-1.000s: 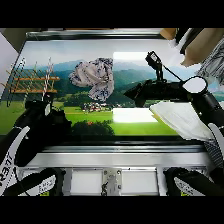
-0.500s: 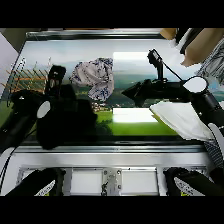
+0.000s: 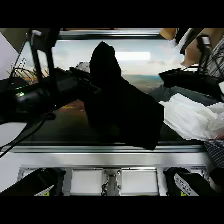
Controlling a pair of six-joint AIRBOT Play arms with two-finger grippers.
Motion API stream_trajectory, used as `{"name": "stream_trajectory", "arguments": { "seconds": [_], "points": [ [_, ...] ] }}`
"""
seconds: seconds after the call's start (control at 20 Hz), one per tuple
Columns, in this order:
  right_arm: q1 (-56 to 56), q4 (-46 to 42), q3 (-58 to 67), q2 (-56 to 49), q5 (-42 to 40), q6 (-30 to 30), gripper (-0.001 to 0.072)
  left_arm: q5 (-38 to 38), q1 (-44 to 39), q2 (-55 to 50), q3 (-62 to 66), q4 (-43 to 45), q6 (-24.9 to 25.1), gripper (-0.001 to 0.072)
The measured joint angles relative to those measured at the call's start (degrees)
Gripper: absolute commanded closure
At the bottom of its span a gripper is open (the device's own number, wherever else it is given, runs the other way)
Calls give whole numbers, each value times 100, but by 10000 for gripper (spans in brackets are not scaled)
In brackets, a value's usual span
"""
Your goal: Fold the clothes and pants, and hang the long-sleeved shirts on hangers.
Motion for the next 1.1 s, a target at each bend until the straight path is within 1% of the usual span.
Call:
{"name": "stream_trajectory", "arguments": {
  "seconds": [0.05, 0.1, 0.15, 0.2, 0.25, 0.45, 0.6, 0.75, 0.9, 1.0, 1.1],
  "points": [
    [-129, -269, -2, 55, 35, 212, 672, -15, 114, -166, -92, -9, -35, 684],
    [-229, -538, -9, 83, 138, 389, 568, -28, 254, -365, -254, -22, -101, 656],
    [-293, -719, -15, 76, 247, 511, 271, -48, 402, -590, -459, -24, -166, 359],
    [-343, -872, -33, 35, 404, 608, 40, -42, 544, -811, -669, -26, -208, 50],
    [-378, -992, -61, -31, 562, 678, 41, -42, 688, -1025, -868, -57, -247, 22],
    [-439, -1073, -310, -409, 1036, 855, 42, -138, 1392, -1749, -1213, -667, -299, 20],
    [-426, -758, -675, -752, 1178, 896, 42, -118, 1952, -1965, -970, -1056, -295, 21],
    [-173, -378, -994, -1237, 1213, 898, 42, 20, 2459, -2131, -608, -1239, -258, 21],
    [339, -105, -1117, -1766, 1211, 896, 42, 44, 2865, -2514, -262, -1388, 57, 21],
    [730, 160, -1152, -2063, 1211, 780, 42, 33, 3112, -2889, -85, -1685, 466, 21],
    [1084, 391, -1172, -2260, 1202, 695, 42, 7, 3373, -3322, 59, -2234, 1032, 20]
  ]
}}
